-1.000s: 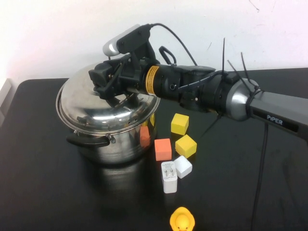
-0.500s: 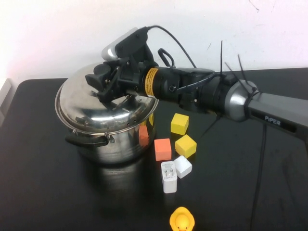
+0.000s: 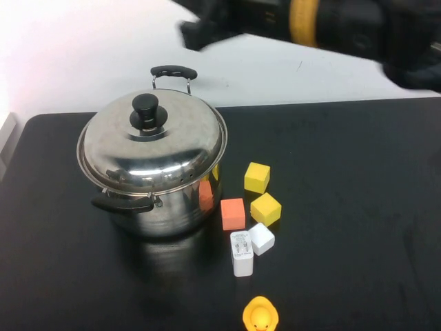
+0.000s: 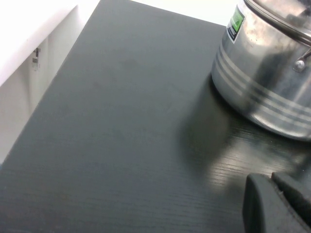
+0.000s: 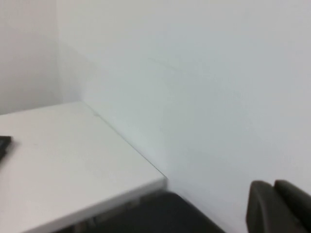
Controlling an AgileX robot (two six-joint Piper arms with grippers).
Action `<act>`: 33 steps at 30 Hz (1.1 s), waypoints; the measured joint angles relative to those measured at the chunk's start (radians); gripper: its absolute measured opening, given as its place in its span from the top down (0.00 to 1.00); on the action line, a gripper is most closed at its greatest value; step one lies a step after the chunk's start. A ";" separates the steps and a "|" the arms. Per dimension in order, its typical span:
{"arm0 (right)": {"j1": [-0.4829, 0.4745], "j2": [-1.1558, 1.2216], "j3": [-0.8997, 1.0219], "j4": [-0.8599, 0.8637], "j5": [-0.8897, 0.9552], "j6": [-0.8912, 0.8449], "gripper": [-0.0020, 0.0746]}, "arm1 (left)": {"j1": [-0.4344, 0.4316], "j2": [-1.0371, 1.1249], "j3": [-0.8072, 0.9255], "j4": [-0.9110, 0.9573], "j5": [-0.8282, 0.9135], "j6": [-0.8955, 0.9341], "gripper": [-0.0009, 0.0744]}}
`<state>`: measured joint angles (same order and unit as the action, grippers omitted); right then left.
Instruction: Cover the pot
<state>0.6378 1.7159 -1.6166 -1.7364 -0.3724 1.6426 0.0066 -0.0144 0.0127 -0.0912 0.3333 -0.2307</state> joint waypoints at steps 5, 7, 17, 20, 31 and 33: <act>0.000 -0.226 0.303 -0.006 0.156 -0.007 0.96 | 0.000 0.000 0.000 0.000 0.000 0.000 0.99; 0.000 -0.321 0.416 -0.006 0.196 -0.019 0.96 | 0.000 0.000 0.000 0.000 0.000 0.000 0.99; 0.000 -0.750 0.858 -0.005 0.311 -0.029 0.97 | 0.000 0.000 0.000 0.000 0.000 0.000 0.99; 0.000 -0.818 0.962 -0.005 0.295 -0.029 0.97 | 0.000 0.000 0.000 0.000 0.000 0.000 0.99; 0.000 -1.055 1.141 -0.005 0.325 0.041 0.97 | 0.000 0.000 0.000 0.000 0.000 0.000 0.99; 0.000 -1.100 1.159 -0.005 0.343 0.041 0.97 | 0.000 0.000 0.000 0.000 0.000 0.000 0.99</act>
<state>0.6378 0.6156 -0.4573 -1.7409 -0.0296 1.6840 0.0066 -0.0144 0.0127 -0.0912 0.3333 -0.2307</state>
